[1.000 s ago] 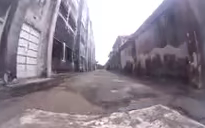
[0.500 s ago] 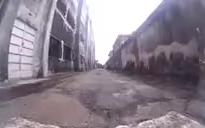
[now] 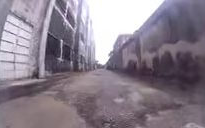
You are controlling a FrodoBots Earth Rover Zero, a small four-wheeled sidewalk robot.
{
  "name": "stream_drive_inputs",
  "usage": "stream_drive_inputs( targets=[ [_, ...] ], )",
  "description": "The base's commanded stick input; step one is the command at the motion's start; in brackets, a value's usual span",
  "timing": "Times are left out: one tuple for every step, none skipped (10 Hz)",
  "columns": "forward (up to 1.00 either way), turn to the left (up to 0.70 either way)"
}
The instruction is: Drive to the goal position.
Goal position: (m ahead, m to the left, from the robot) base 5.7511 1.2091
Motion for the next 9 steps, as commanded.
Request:
stream_drive_inputs(
  targets=[
    [0.7,0.0],
    [0.7,0.0],
    [0.7,0.0],
    [0.7,0.0],
    [0.7,-0.35],
    [0.7,-0.35],
    [0.7,-0.35],
    [0.7,-0.19],
    [0.7,0.0]
  ],
)
